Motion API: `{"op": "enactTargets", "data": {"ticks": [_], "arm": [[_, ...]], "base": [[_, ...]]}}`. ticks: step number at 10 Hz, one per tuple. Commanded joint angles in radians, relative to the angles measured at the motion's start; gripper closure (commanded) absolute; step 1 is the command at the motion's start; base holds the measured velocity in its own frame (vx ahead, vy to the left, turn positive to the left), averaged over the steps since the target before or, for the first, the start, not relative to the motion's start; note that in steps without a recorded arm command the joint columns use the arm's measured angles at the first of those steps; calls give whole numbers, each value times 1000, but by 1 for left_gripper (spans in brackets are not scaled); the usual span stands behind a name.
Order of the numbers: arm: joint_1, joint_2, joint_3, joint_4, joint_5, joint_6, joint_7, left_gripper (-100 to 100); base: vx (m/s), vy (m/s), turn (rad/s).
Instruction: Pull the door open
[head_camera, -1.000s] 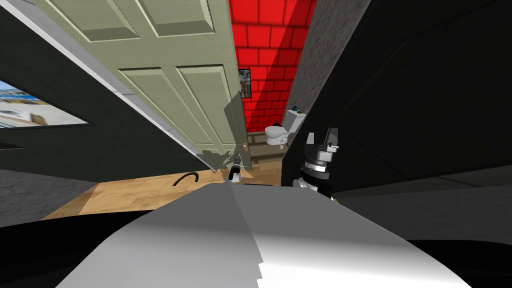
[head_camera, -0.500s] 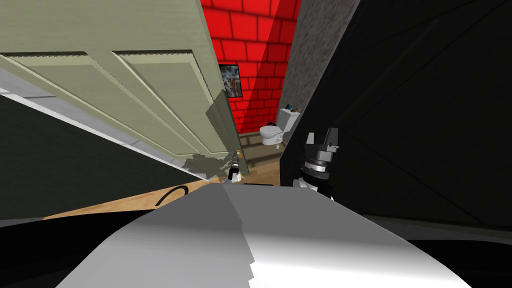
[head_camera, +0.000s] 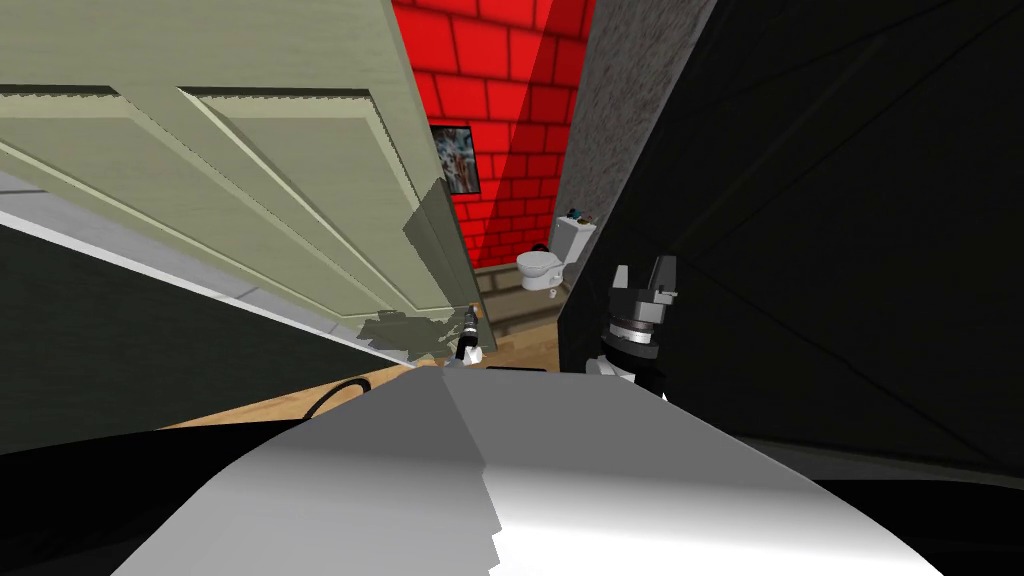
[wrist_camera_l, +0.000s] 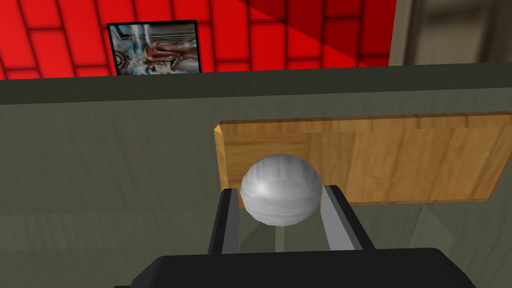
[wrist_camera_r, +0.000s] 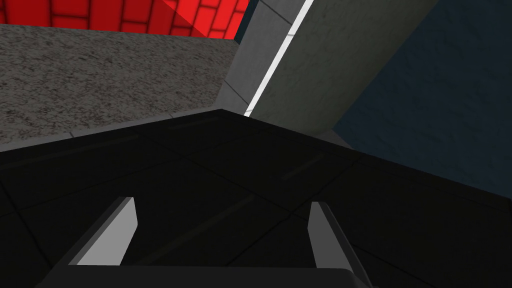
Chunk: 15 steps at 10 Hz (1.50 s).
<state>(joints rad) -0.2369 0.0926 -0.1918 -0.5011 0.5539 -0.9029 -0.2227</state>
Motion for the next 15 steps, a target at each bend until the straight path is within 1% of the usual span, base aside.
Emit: {"op": "enactTargets", "data": {"ticks": [1,3,4,6,9,10,11,12,14,15], "arm": [[0,-1,-1,0,-1,-1,0,100],[0,-1,-1,0,-1,-1,0,100],[7,15,-4,2,-4,0,20,100],[10,26,-7,3,-8,-1,33,100],[22,69,-18,6,-20,-6,88,100],[25,78,-20,6,-22,-6,99,100],[30,96,-25,7,-27,-8,122,100],[30,96,-25,7,-27,-8,122,100],[41,133,-35,10,-38,-12,169,100],[43,142,-37,10,-40,-13,181,100]], "base": [[-10,-2,1],[0,0,0],[-99,38,-96],[-163,18,-90],[-199,16,-166],[-177,-7,-134],[-156,-6,-173],[-98,-2,-55],[-95,-17,-159],[-94,-16,-124]]}}
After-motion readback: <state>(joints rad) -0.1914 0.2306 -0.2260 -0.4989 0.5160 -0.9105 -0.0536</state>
